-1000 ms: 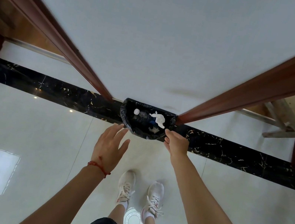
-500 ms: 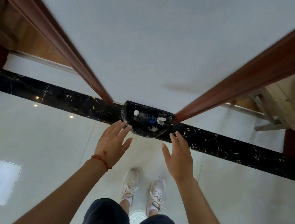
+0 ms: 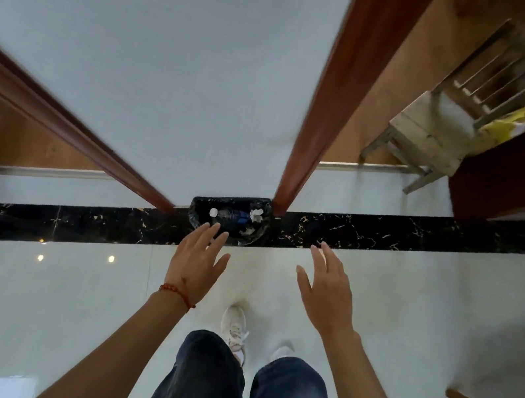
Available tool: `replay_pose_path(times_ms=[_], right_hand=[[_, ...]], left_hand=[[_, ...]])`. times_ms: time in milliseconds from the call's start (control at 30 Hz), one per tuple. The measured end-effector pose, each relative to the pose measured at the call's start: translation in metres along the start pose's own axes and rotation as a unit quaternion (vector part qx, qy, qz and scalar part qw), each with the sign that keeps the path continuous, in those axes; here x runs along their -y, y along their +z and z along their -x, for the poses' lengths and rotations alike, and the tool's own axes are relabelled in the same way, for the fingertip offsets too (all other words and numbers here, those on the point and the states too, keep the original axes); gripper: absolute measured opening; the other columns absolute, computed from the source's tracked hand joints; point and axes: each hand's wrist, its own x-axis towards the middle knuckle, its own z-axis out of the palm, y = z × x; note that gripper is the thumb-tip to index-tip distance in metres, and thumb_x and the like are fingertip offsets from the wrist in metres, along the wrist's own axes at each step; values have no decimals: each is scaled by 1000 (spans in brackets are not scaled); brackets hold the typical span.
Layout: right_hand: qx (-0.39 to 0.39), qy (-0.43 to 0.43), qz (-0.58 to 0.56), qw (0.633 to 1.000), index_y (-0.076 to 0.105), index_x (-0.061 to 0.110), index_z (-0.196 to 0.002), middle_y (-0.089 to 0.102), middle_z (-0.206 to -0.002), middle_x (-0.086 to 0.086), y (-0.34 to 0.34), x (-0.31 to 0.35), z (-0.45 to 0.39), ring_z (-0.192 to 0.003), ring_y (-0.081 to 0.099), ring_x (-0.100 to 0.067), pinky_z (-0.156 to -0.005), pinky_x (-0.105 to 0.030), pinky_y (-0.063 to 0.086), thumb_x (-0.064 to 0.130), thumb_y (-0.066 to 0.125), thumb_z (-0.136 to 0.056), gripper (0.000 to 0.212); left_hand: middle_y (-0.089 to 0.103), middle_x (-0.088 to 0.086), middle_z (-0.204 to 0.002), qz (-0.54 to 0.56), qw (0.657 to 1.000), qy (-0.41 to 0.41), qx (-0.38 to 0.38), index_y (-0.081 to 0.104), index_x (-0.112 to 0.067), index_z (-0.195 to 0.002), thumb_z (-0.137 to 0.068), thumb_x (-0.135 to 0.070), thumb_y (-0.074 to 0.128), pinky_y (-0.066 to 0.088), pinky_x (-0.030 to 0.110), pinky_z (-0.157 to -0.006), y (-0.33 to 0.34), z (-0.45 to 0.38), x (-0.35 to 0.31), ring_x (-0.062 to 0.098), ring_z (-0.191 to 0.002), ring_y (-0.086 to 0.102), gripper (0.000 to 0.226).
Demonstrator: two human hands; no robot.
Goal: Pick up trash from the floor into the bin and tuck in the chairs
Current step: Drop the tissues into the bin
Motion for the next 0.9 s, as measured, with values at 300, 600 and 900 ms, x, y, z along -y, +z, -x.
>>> replay_pose_path(times_ms=[300, 600, 900], right_hand=[[-45, 111, 16, 993, 57, 5, -118, 61, -120, -19, -62, -47, 82, -107, 61, -31, -82, -42, 53, 41, 36, -87, 52], [-118, 274, -1, 955, 57, 5, -120, 60, -122, -18, -105, -106, 197, -110, 59, -32, -87, -42, 49, 37, 49, -85, 48], [-171, 415, 3, 894, 58, 5, -117, 62, -121, -14, -145, -139, 302, -108, 61, -27, -83, -36, 52, 43, 35, -88, 53]], left_hand=[[64, 18, -115, -27, 990, 136, 5, 62, -3, -112, -82, -33, 44, 45, 51, -89, -15, -4, -93, 38, -110, 58, 46], [66, 18, -113, -61, 954, 285, 67, 65, -4, -109, -94, -42, 23, 48, 50, -87, -9, 27, -215, 36, -107, 60, 59], [66, 16, -114, -123, 876, 458, 92, 65, -7, -109, -82, -40, 36, 51, 47, -84, -1, 60, -337, 34, -108, 60, 52]])
